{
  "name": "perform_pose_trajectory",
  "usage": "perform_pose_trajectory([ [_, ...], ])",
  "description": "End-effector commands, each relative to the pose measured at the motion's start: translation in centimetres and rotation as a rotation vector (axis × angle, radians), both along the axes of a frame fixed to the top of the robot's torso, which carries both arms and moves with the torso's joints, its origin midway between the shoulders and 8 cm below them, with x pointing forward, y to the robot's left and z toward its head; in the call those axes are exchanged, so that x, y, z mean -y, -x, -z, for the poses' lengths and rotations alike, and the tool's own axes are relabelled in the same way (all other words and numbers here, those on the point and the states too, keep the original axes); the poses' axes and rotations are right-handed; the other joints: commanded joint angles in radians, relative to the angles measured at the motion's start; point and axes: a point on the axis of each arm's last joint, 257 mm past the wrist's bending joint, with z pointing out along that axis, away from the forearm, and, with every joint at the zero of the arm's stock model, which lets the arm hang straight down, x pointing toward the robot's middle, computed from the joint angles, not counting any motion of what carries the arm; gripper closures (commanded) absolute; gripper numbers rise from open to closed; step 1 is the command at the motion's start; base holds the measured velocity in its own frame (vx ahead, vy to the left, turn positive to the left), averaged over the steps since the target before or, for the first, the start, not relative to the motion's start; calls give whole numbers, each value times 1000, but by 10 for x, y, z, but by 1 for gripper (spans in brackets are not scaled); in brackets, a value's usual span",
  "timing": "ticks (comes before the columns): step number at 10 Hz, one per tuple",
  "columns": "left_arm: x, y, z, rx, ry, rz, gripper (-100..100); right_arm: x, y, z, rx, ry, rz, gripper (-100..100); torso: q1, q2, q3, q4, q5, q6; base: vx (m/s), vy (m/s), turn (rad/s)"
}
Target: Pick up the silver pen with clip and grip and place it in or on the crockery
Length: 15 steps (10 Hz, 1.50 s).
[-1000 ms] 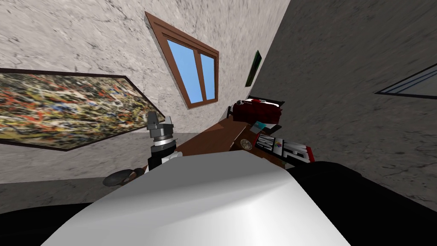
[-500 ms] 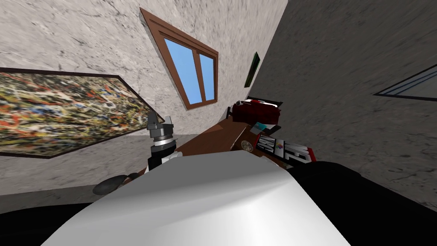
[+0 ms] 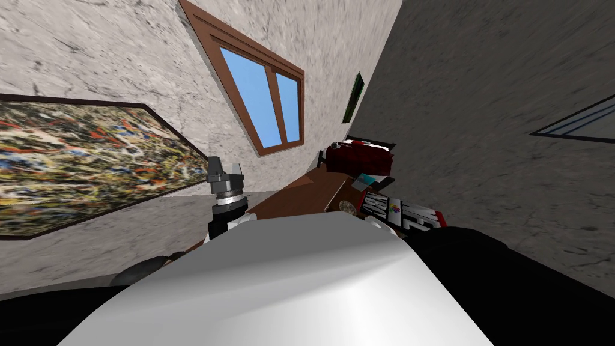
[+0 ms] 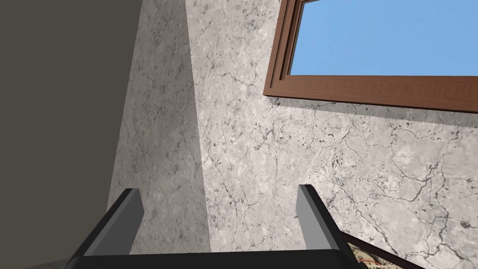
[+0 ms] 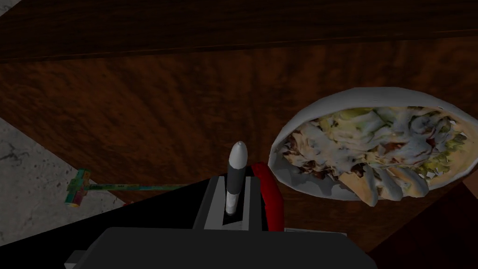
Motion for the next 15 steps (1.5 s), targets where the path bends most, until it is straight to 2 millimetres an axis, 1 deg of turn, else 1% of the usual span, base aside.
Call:
perform_pose_trajectory([
  [1, 0, 0, 0, 0, 0, 0, 0, -8, -9, -6, 11, -7, -23, 100, 0, 0, 0, 0, 0, 0, 106, -16, -25],
  [6, 0, 0, 0, 0, 0, 0, 0, -27, -30, -25, 34, -31, -83, 100, 0, 1, 1, 0, 0, -1, 87, -19, -22],
  [8, 0, 0, 0, 0, 0, 0, 0, -39, -40, -34, 48, -45, -118, 100, -1, 0, 0, 0, 0, -1, 98, -33, -30],
  [9, 0, 0, 0, 0, 0, 0, 0, -37, -39, -33, 43, -41, -107, 100, -1, 0, 0, 0, -1, -2, 43, -12, 9],
  [10, 0, 0, 0, 0, 0, 0, 0, -38, -40, -33, 45, -41, -110, -100, 0, 3, 1, 0, -1, -1, 10, -2, 4],
  [14, 0, 0, 0, 0, 0, 0, 0, -37, -40, -33, 46, -41, -110, -100, 0, 7, 4, 1, -1, -1, 0, 0, 0],
  [15, 0, 0, 0, 0, 0, 0, 0, -37, -40, -33, 46, -41, -110, 0, 0, 8, 4, 1, -1, -1, 0, 0, 0],
])
